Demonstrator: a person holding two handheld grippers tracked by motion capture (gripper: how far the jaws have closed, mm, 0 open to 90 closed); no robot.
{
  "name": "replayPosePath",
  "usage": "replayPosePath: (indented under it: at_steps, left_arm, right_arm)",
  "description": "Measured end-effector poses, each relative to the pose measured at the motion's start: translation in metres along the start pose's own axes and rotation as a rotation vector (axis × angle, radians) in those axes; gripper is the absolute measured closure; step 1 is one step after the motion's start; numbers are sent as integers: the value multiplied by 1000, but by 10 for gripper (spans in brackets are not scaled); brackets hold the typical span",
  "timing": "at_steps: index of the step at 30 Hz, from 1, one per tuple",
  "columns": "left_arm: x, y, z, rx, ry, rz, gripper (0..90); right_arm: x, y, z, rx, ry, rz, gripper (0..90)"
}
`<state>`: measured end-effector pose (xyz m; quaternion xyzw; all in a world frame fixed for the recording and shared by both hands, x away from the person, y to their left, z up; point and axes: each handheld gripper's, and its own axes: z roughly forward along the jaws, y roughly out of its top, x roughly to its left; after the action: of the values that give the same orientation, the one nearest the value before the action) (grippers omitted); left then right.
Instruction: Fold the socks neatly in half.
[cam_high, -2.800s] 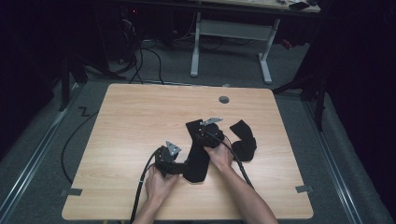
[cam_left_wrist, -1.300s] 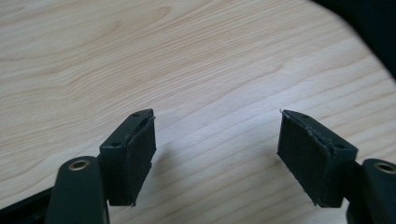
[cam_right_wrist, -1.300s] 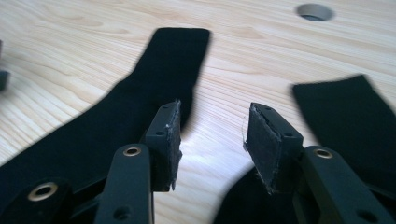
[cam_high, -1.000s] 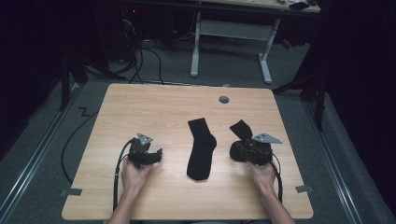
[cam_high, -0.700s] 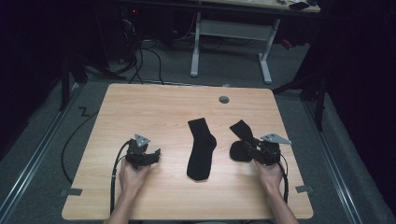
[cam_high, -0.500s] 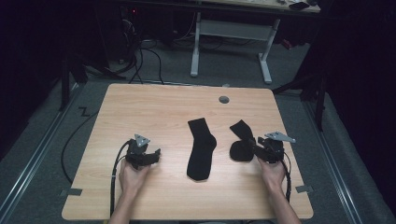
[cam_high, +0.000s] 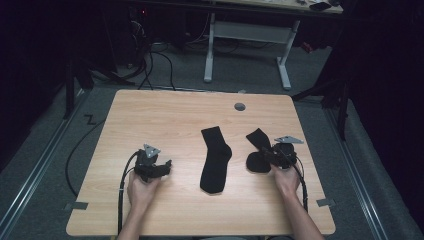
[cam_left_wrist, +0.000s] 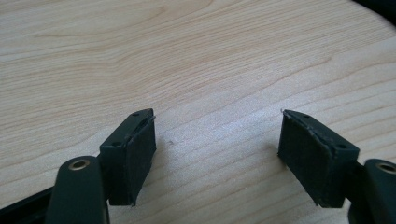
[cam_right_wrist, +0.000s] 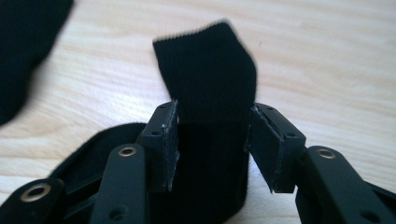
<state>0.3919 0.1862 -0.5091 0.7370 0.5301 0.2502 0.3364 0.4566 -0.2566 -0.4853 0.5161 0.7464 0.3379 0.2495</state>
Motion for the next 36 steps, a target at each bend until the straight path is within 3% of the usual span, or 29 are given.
replayPosePath:
  at_steps: [3,10,16,23,29,32,36]
  left_arm:
    - [0,0,0,0,4,-3,278]
    - [-2,-2,-2,-2,19,-19,278]
    - [-2,-2,-2,-2,18,-19,278]
    - [-3,-2,-2,-2,10,-7,287]
    - [-3,-2,-2,-3,9,-3,292]
    - [-4,-2,-2,-6,-8,19,296]
    - [-4,-1,-2,-3,-15,17,296]
  right_arm:
    - [0,-4,8,36,9,-4,591]
    - [2,-12,7,41,52,-52,802]
    - [-2,-9,4,55,78,-50,830]
    - [4,5,-14,-18,122,-1,833]
    - [23,19,-21,-38,146,-83,835]
    - [22,23,-30,-68,158,-75,836]
    - [22,24,-38,-96,174,-63,836]
